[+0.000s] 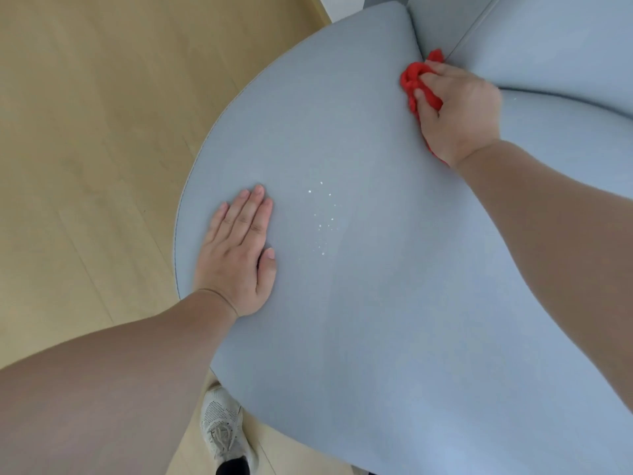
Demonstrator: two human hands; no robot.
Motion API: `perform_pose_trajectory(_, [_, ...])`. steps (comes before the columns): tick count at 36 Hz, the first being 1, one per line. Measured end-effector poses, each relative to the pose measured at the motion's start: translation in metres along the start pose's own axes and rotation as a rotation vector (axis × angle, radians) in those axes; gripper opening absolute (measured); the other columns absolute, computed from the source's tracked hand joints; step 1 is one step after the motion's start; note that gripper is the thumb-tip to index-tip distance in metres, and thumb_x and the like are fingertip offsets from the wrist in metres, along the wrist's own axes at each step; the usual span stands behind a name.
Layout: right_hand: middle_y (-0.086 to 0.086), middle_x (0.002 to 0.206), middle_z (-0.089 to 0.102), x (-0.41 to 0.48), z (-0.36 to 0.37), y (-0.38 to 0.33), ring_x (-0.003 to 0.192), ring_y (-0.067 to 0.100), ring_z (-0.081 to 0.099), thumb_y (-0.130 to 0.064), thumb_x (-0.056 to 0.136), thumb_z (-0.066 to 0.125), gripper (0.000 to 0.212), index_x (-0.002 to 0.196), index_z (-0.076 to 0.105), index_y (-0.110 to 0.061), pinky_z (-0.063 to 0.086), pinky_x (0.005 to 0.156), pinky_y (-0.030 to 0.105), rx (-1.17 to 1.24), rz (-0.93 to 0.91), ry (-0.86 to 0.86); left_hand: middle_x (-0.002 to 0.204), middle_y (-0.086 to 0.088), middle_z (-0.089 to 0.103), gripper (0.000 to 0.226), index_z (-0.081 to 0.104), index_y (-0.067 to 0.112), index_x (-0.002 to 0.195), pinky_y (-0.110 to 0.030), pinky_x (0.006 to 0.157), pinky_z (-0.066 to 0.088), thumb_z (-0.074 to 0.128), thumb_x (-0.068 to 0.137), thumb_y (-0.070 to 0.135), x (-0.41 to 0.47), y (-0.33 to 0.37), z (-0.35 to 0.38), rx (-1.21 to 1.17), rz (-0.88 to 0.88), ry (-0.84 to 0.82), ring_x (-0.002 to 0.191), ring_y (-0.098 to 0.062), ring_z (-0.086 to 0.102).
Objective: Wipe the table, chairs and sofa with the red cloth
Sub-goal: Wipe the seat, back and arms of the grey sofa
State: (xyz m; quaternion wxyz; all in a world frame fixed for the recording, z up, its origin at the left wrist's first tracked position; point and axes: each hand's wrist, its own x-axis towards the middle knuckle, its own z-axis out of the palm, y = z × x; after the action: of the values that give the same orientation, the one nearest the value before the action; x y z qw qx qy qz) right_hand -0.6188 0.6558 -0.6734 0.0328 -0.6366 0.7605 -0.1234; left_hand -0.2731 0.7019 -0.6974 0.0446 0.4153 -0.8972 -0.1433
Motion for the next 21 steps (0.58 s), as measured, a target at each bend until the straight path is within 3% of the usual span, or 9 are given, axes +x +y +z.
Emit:
perform_pose_trajectory(10, [0.002,0.132,0.058,-0.008,0.005,-0.055,0.117,0.03,0.053,-0.028,0.095,0.039,0.034,0.11,0.064,-0.011,0.04,0.087,0.038,-0.002,-0.091,-0.059,0.154,-0.015,0.026,0.063,0.031,-0.001,0.144,-0.04,0.118,0.009,0.029,0.087,0.026,-0.003,0.001,-0.004,0.008,-0.014,-0.006,0.142,-0.027,0.021])
perform_pose_trajectory(15, [0.001,0.14,0.053,-0.046,0.017,-0.106,0.131,0.024,0.047,-0.032,0.095,0.038,0.039,0.113,0.067,-0.013,0.04,0.099,0.036,0.14,-0.222,-0.152,0.153,-0.015,0.028,0.063,0.033,0.0,0.144,-0.036,0.118,0.008,0.029,0.088,0.028,-0.006,0.003,-0.01,0.03,-0.027,-0.008,0.142,-0.026,0.024])
perform_pose_trajectory(21, [0.012,0.128,0.062,-0.094,0.022,-0.139,0.122,0.034,0.055,-0.033,0.092,0.036,0.047,0.109,0.071,-0.007,0.047,0.1,0.044,0.228,-0.341,-0.203,0.155,-0.016,0.023,0.066,0.029,-0.002,0.145,-0.029,0.117,0.001,0.023,0.09,0.033,-0.015,-0.001,-0.017,-0.025,-0.172,0.024,0.144,-0.026,0.02])
